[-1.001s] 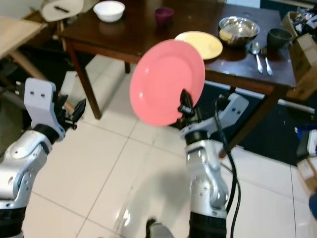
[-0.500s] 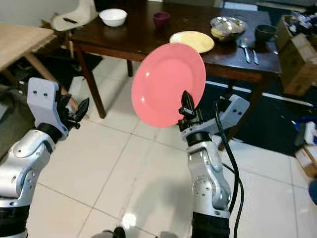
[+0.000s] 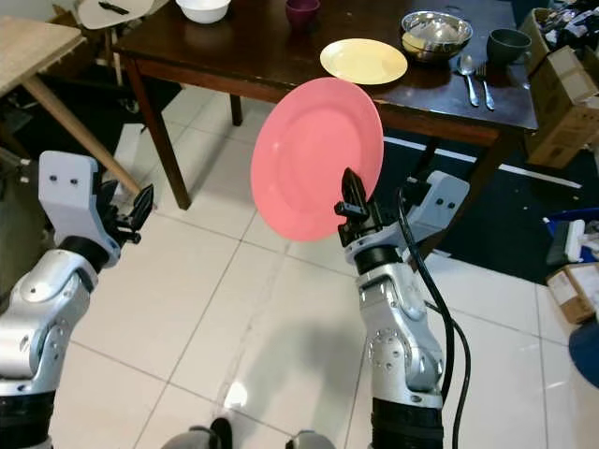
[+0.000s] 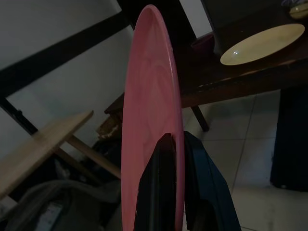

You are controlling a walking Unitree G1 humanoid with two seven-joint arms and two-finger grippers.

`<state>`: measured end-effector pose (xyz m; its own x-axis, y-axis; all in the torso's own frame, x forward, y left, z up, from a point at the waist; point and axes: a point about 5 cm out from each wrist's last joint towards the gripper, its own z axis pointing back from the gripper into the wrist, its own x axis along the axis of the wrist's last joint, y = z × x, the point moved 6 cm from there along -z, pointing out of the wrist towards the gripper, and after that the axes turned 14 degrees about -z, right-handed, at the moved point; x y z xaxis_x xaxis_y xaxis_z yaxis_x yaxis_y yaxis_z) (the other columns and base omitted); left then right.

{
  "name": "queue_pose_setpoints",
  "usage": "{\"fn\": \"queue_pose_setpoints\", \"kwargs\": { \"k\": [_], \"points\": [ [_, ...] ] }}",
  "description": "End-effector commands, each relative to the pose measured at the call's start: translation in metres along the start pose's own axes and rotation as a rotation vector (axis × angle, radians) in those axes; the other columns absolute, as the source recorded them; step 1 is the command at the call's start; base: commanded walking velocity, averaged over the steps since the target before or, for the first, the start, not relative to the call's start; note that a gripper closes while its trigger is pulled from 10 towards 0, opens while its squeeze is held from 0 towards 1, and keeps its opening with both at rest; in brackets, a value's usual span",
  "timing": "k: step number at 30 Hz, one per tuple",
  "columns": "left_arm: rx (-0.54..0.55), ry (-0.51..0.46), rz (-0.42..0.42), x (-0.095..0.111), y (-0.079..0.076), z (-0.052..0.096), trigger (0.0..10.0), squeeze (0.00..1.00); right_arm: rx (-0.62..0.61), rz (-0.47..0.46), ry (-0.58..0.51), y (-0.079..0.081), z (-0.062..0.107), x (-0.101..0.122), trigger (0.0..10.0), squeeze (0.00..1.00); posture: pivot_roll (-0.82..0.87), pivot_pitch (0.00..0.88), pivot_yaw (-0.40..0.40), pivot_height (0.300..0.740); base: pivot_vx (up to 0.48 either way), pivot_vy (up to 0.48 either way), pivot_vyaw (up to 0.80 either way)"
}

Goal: Setting the table

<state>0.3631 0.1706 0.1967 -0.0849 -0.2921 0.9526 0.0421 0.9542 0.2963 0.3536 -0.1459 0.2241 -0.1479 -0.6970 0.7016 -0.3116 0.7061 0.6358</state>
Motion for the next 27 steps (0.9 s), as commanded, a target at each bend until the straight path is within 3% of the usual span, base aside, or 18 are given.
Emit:
{"fn": "queue_pose_setpoints", "kwargs": {
  "k": [1, 13, 19, 22, 27],
  "points": [
    [0.019, 0.008, 0.007, -0.004, 0.002, 0.004, 10.0, 0.0, 0.023, 0.001, 0.007, 0.004, -0.001, 0.002, 10.0, 0.0, -0.09, 0.051, 0.014, 0.74, 0.0, 0.0, 0.0],
    [0.011, -0.031, -0.021, 0.005, -0.002, 0.001, 10.0, 0.0, 0.017, 0.012, -0.002, 0.001, -0.004, 0.004, 10.0, 0.0, -0.1, 0.047, 0.037, 0.74, 0.0, 0.0, 0.0],
    [0.028, -0.04, -0.043, 0.006, -0.002, -0.002, 10.0, 0.0, 0.01, 0.046, -0.003, 0.0, -0.003, 0.004, 10.0, 0.0, -0.1, 0.048, 0.04, 0.74, 0.4, 0.0, 0.0],
    [0.029, -0.04, -0.044, 0.006, -0.004, -0.002, 10.0, 0.0, 0.031, 0.094, 0.025, 0.003, -0.004, 0.0, 10.0, 0.0, -0.1, 0.047, 0.038, 0.74, 0.48, 0.0, 0.77],
    [0.03, -0.041, -0.043, 0.005, -0.003, -0.001, 10.0, 0.0, 0.037, 0.095, 0.027, 0.004, -0.004, -0.002, 10.0, 0.0, -0.09, 0.046, 0.037, 0.74, 0.459, 0.0, 0.77]
  ]
}}
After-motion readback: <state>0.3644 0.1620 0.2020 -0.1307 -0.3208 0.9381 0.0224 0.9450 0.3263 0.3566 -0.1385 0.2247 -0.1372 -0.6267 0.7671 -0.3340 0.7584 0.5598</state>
